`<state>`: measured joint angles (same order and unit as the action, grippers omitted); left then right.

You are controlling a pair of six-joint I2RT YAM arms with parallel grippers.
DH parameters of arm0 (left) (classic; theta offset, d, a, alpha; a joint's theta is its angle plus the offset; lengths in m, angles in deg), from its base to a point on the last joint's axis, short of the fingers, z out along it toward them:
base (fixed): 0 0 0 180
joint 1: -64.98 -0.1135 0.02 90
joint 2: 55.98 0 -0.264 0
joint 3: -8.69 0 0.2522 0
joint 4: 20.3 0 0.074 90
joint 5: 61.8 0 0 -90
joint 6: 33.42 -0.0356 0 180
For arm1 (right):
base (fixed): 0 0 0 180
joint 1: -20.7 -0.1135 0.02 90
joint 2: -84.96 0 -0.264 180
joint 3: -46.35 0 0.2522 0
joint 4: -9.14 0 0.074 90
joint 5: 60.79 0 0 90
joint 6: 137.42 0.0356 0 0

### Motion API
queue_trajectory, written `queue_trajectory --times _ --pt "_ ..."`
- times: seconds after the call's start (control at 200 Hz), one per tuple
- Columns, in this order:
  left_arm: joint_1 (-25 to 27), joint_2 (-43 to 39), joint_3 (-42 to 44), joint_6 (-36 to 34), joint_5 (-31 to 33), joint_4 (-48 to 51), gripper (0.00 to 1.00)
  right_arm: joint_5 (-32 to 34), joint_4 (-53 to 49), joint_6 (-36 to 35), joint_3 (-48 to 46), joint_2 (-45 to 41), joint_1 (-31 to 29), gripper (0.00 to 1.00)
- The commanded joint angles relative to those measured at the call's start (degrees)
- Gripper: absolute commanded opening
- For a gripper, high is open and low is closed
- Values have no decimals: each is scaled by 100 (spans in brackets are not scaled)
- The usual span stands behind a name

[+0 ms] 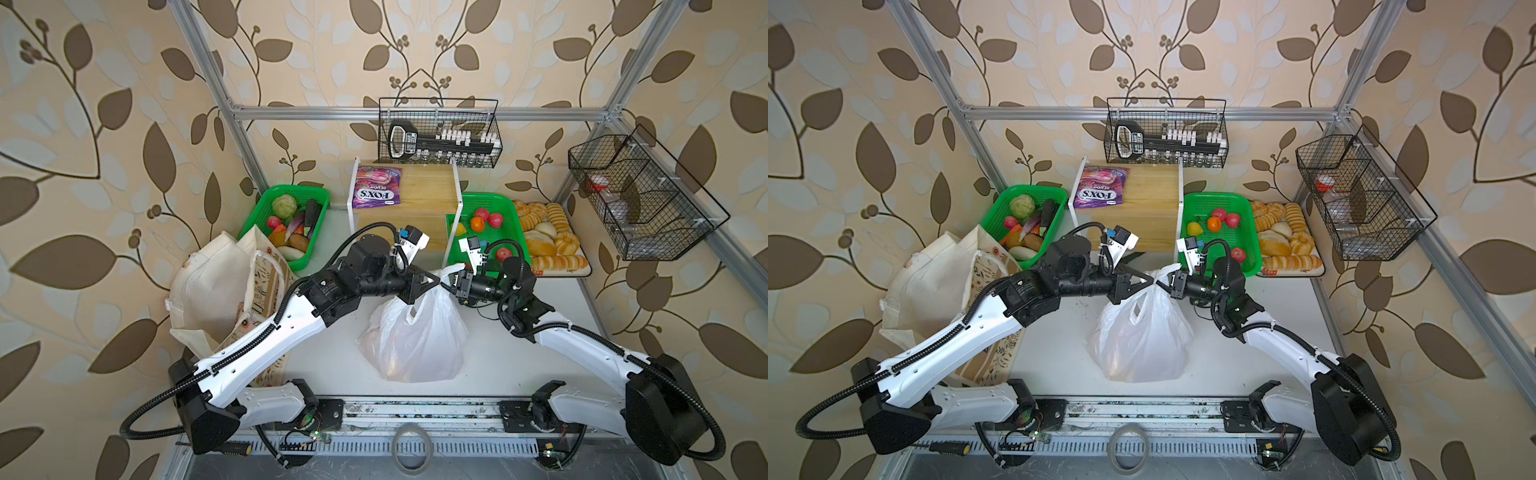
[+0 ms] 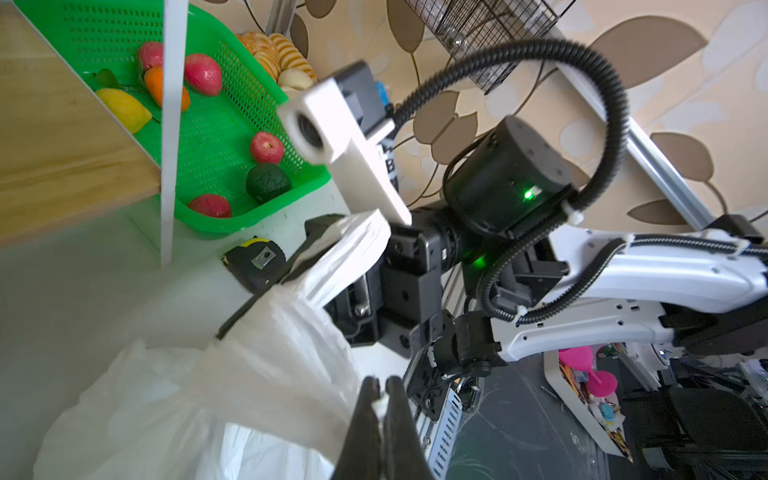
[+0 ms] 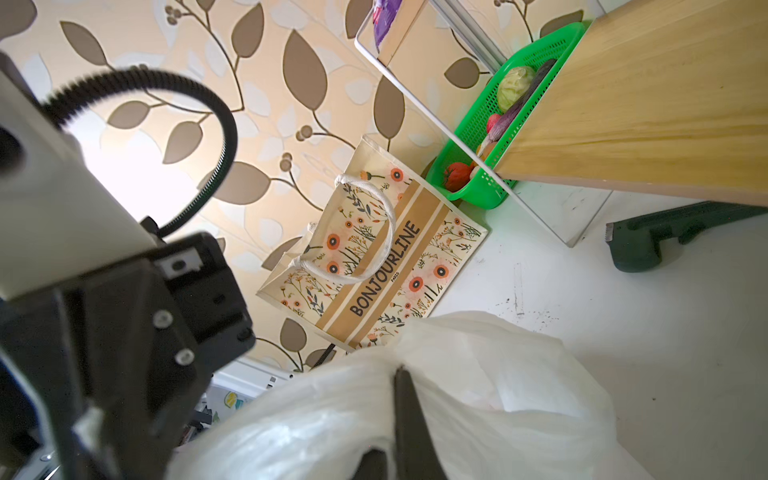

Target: Place the mixed food into the grocery bags and tie them

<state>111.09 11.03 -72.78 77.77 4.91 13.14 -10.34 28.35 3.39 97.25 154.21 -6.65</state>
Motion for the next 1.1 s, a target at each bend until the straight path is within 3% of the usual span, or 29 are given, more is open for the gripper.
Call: queue_trajectory --times 0.0,0.165,0.375,0.69,0.895,1.095 --pt "162 -482 465 -127 299 -348 0 299 183 447 -17 -79 11 6" --pt "396 -583 945 44 799 -582 0 -173 -339 122 97 -118 -16 12" --pt "456 -652 1383 260 1149 -1012 0 -832 -943 -380 98 -159 -7 31" --pt "469 -897 1746 260 1248 -940 0 -1460 -1469 -935 301 -261 99 52" --pt "469 -918 1791 129 1097 -943 0 -1560 -2142 -1480 647 -184 -47 59" --pt "478 -805 1768 117 963 -852 0 -1367 -1941 -1269 714 -44 -85 61"
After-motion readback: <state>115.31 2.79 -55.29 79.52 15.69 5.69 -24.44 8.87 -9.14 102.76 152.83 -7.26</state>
